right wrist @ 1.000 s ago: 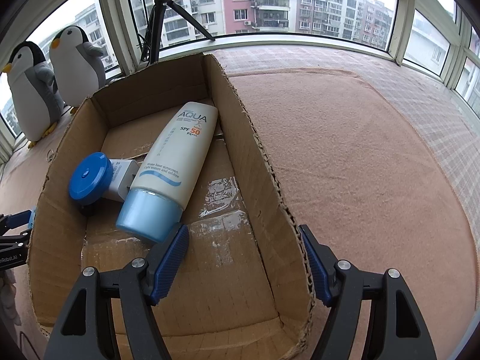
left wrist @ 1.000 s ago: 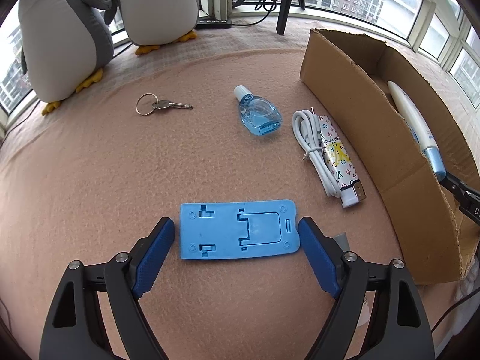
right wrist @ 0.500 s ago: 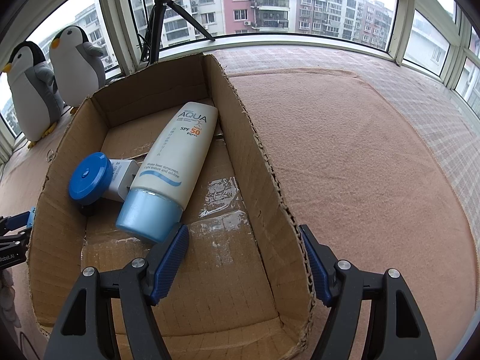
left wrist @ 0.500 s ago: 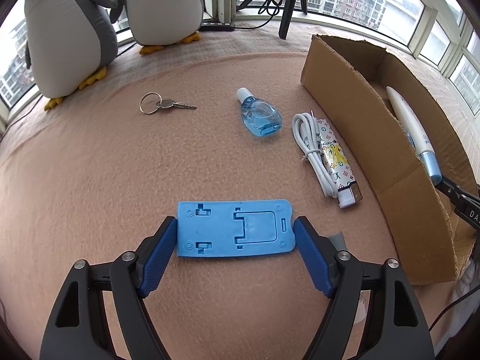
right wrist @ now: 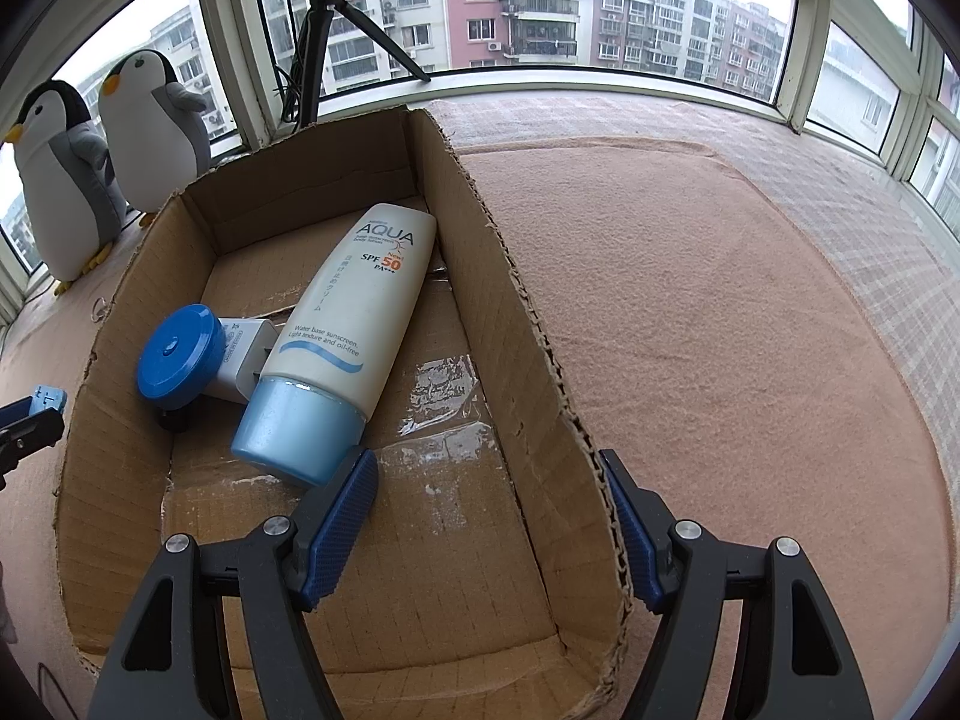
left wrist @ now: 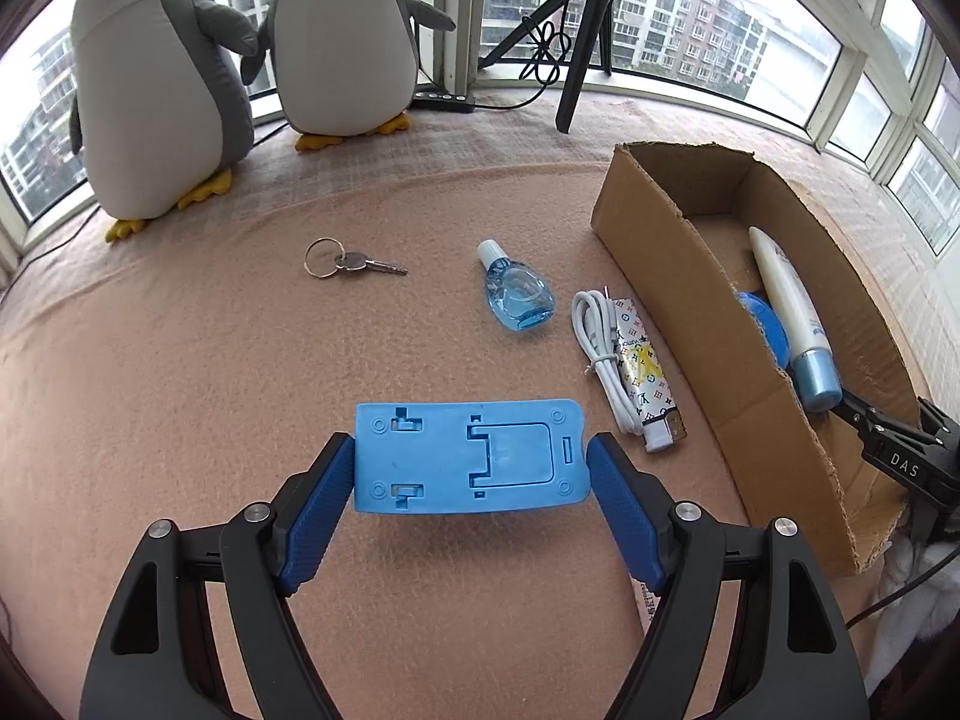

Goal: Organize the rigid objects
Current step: 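Carry the blue phone stand into the box and open the left gripper, then move the left tool to the pink COGI bottle and grasp it, then carry the pink COGI bottle into the box and release it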

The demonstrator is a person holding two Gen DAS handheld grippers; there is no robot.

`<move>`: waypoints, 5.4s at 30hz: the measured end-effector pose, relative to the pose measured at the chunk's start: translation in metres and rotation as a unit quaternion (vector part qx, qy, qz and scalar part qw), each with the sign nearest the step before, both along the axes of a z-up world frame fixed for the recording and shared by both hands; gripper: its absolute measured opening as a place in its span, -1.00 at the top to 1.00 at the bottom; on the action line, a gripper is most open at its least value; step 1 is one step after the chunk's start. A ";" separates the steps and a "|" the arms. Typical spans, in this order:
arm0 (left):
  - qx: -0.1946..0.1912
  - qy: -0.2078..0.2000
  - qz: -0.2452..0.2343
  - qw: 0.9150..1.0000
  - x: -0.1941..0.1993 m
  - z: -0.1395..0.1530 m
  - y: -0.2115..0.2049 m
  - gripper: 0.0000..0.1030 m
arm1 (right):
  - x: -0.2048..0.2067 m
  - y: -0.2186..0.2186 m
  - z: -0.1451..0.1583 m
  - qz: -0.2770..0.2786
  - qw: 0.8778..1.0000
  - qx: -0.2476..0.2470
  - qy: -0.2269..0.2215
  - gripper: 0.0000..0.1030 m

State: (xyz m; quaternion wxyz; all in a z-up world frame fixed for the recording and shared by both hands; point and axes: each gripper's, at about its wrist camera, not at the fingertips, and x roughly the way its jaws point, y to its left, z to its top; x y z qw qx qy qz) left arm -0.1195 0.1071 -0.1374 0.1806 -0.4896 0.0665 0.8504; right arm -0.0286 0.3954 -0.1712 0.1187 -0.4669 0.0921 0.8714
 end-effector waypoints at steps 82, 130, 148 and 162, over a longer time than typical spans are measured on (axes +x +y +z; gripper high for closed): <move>0.053 -0.055 -0.015 0.997 0.041 -0.001 0.015 -0.54 | 0.000 -0.008 0.001 0.005 1.000 0.005 -0.002 -0.34; 0.041 -0.050 -0.016 0.998 0.049 -0.009 0.012 0.65 | -0.001 -0.010 0.001 0.004 1.000 0.005 -0.002 -0.34; 0.052 0.009 -0.069 0.996 0.024 0.040 0.073 0.65 | -0.001 -0.011 0.002 0.004 1.000 0.005 -0.003 -0.34; 0.037 0.016 -0.093 0.995 0.004 0.037 0.131 0.65 | -0.003 -0.014 0.002 0.004 1.000 -0.001 -0.001 -0.34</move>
